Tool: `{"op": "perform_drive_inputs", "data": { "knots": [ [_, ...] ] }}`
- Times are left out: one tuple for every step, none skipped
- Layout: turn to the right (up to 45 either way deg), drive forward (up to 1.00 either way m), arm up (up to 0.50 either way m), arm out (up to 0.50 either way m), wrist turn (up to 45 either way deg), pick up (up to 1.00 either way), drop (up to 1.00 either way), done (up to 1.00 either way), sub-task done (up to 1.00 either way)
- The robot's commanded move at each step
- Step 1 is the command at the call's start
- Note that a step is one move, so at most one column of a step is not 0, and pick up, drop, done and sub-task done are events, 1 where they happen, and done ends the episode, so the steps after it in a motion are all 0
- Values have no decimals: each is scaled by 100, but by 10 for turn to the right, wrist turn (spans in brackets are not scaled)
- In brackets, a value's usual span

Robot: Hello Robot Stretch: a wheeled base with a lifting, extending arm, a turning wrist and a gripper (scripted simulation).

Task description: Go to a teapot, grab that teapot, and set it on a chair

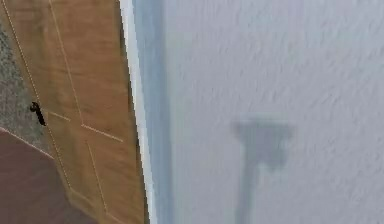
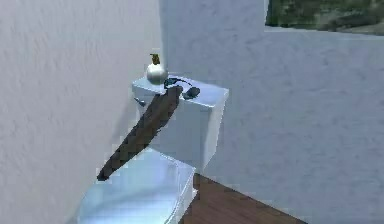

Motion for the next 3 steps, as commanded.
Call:
{"op": "perform_drive_inputs", "data": {
  "knots": [
    [-450, 0, 0, 0, 0, 0, 0, 0, 0],
    [-330, 0, 0, 0, 0, 0, 0, 0, 0],
    [0, 100, 0, 0, 0, 0, 0, 0, 0]
  ]
}}
